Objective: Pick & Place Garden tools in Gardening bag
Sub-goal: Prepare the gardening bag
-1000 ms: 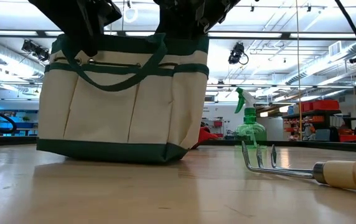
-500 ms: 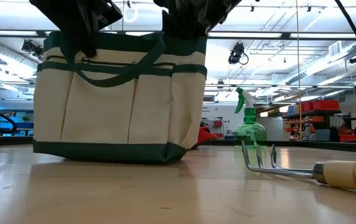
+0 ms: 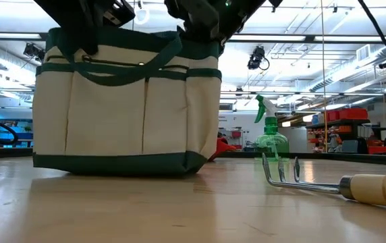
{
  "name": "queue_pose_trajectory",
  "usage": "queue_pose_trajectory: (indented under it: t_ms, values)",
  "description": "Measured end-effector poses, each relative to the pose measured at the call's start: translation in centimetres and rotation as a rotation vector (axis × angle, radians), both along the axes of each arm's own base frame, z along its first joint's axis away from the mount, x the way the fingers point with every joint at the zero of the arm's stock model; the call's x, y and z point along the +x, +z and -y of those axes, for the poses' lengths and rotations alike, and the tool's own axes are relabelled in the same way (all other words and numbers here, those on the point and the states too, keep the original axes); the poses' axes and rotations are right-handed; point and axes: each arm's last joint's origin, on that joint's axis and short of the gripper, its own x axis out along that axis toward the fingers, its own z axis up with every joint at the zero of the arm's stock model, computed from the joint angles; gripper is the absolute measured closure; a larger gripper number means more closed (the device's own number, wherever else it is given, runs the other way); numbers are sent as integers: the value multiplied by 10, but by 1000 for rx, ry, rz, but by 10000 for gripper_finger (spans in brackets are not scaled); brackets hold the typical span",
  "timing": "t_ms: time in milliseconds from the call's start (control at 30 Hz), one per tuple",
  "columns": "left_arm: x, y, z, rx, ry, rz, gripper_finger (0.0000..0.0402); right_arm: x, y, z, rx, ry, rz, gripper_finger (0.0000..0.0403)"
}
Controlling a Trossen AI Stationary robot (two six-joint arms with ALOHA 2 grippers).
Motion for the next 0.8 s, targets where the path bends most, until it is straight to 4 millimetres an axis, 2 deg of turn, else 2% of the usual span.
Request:
queue_pose_trajectory:
  t_ms: [333,800]
  values:
    - [0,5,19,-93,-177,58,397,1,-1,20,-37,-85,-17,403]
    - [2,8,28,-167,-224,99,398,1,-2,37,-75,-189,-17,403]
